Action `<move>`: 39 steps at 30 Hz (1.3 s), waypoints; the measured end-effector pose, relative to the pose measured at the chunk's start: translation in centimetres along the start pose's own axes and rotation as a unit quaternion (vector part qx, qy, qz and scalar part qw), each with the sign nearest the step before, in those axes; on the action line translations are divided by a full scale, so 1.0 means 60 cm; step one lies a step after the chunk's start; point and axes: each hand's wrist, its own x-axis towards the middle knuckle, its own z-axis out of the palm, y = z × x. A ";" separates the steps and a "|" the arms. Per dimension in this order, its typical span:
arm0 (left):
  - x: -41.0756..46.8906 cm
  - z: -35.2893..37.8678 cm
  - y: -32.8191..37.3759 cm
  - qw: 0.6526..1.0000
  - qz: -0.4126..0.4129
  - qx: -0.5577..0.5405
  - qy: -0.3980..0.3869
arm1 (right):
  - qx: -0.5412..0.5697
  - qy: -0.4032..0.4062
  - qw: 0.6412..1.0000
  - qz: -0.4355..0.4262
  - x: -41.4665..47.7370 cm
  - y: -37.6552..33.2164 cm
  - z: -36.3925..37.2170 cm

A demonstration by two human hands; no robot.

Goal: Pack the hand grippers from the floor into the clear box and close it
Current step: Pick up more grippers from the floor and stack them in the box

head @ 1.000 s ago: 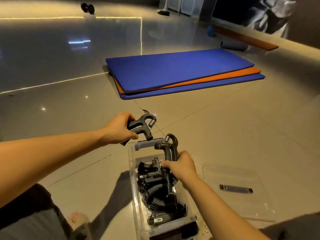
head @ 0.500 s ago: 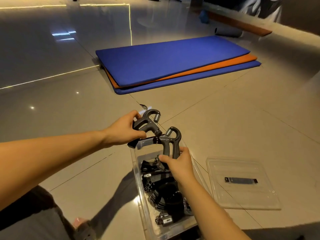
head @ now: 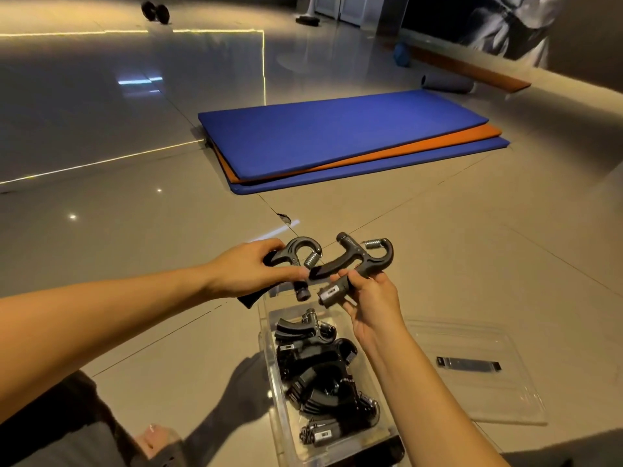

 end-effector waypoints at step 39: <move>-0.014 0.002 0.022 0.995 0.077 0.055 -0.021 | -0.625 -0.278 0.703 -0.196 0.040 -0.115 -0.011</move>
